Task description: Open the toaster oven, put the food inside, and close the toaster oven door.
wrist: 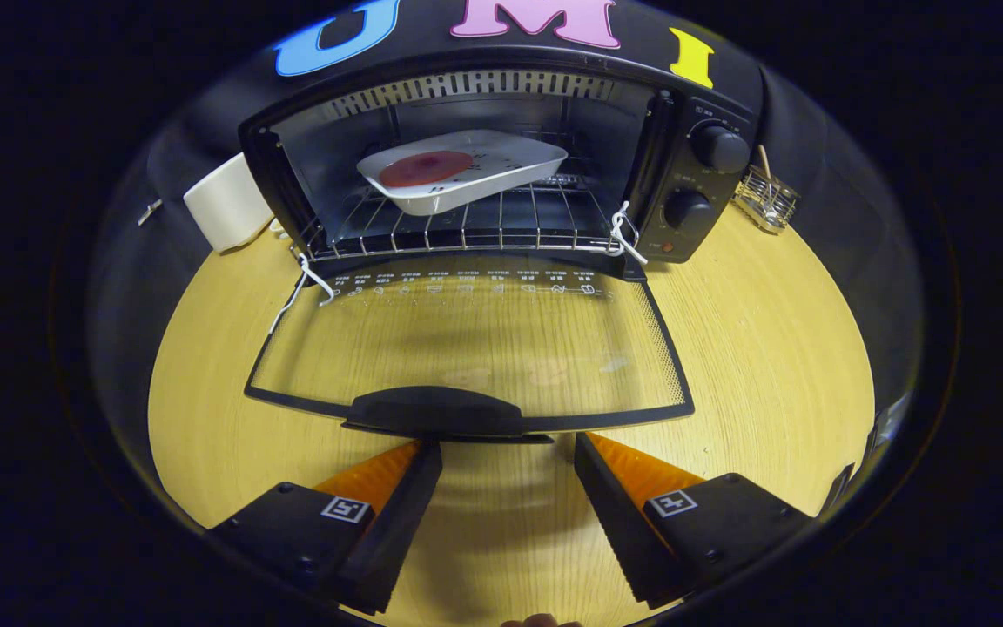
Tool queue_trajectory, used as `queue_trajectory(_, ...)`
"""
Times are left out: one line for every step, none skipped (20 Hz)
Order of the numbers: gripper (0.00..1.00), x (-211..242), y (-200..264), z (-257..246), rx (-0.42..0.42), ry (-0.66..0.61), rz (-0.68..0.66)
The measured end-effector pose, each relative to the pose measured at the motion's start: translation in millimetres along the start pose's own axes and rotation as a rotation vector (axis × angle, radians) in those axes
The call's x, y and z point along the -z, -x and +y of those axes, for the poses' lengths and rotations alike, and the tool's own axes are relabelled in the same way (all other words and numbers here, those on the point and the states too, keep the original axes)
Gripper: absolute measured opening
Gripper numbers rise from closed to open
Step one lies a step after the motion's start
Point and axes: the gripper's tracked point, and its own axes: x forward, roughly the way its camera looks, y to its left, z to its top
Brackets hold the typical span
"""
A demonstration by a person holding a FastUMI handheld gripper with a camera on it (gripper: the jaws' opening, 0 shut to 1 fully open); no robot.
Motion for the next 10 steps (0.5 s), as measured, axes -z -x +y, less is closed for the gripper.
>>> queue_trajectory(0.99, -0.1, -1.1, -0.5, -0.001, 0.006, 0.001)
queue_trajectory(0.99, -2.1, 1.2, -0.4, -0.002, 0.015, -0.009)
queue_trajectory(0.99, -3.8, 3.3, -0.2, -0.004, 0.026, -0.020)
queue_trajectory(0.99, -6.0, 7.2, 0.1, -0.006, 0.036, -0.032)
queue_trajectory(0.99, -8.9, 12.3, 0.2, -0.010, 0.044, -0.044)
queue_trajectory(0.99, -11.9, 18.2, 1.6, -0.019, 0.049, -0.058)
queue_trajectory(0.99, -14.8, 24.7, 2.3, -0.031, 0.051, -0.071)
queue_trajectory(0.99, -19.1, 31.9, 2.7, -0.046, 0.048, -0.090)
queue_trajectory(0.99, -25.6, 40.0, 3.7, -0.059, 0.045, -0.115)
queue_trajectory(0.99, -32.0, 50.4, 3.4, -0.072, 0.044, -0.143)
